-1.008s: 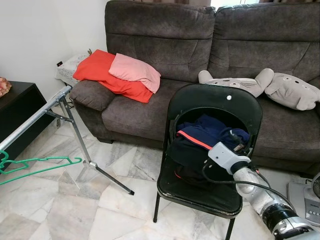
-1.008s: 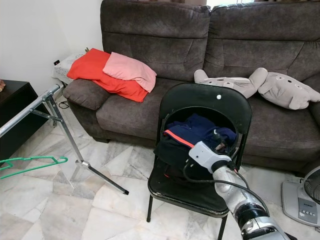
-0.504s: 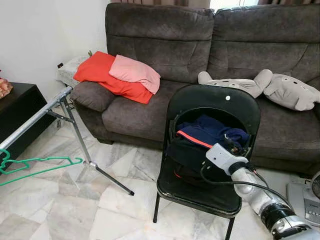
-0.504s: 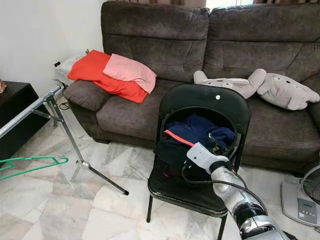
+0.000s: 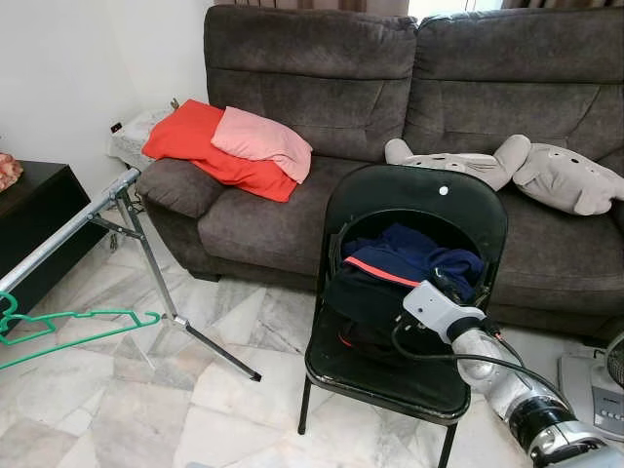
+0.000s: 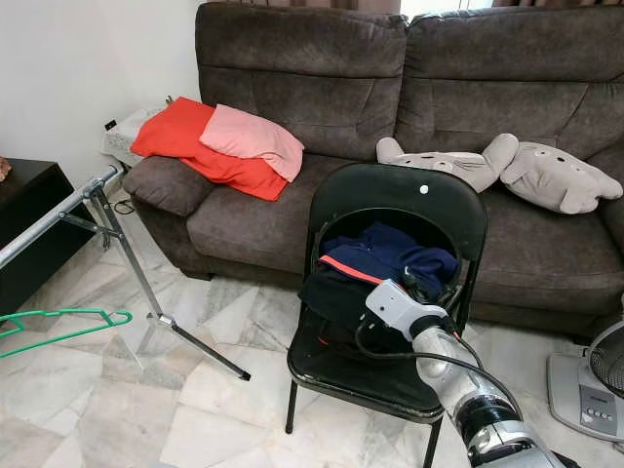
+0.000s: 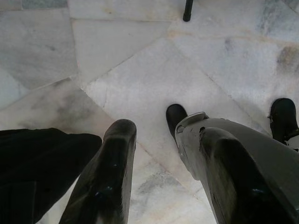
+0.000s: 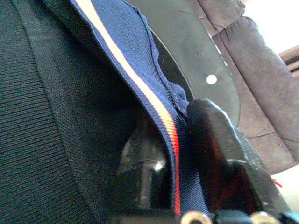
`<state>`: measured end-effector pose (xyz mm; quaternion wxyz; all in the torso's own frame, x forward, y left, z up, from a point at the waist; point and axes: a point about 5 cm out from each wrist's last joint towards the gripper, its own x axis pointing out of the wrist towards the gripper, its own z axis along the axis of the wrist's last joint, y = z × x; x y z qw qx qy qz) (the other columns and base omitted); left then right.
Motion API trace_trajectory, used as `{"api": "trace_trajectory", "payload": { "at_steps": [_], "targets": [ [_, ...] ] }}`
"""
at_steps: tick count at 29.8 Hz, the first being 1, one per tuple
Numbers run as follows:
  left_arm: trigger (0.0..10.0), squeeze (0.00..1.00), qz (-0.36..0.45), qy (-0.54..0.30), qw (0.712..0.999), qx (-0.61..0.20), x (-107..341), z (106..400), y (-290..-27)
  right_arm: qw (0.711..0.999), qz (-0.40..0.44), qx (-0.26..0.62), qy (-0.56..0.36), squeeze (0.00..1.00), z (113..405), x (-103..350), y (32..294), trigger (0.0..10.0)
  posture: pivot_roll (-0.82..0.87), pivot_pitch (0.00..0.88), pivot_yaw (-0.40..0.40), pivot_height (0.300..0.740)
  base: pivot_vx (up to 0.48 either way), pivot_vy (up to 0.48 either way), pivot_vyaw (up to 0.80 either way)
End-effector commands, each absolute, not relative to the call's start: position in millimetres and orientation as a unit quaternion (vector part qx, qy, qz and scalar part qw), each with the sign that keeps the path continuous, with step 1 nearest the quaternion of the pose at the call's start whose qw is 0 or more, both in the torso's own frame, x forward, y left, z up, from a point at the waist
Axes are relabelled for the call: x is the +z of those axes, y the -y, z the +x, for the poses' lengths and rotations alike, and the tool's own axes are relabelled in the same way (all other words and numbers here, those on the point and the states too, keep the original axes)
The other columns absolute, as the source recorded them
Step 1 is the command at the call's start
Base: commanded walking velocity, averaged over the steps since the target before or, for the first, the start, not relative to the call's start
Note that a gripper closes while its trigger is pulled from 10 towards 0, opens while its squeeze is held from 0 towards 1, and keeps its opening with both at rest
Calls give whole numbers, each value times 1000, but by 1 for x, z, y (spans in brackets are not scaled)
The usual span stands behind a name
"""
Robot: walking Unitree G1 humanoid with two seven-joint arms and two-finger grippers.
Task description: Hang hanger
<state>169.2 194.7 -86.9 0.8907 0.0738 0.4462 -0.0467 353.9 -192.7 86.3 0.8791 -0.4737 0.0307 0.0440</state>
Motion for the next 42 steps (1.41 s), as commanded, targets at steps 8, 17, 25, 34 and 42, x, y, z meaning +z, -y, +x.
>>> {"api": "trace_trajectory", "payload": {
  "at_steps": [8,17,25,34,42],
  "targets": [
    [10000,0,70,-442,894,-30,-87,167,-200,882,-469,32,-44,0,351,82,196,0,1,19,65,740,0,0,0],
    [10000,0,6,-387,922,0,-74,192,-197,949,-310,-43,-49,0,344,80,207,0,-4,8,67,740,0,0,0],
    [10000,0,-32,-355,934,7,-66,206,-193,985,-98,-144,-7,0,339,96,226,0,-16,1,71,740,0,0,0],
    [10000,0,-39,-315,948,-34,-54,224,-183,989,-26,-145,18,0,336,110,224,0,-9,0,65,740,0,0,0],
    [10000,0,25,-386,922,-21,-75,190,-189,988,-14,-146,51,0,335,124,221,10000,-11,0,69,740,0,0,0]
  ]
}}
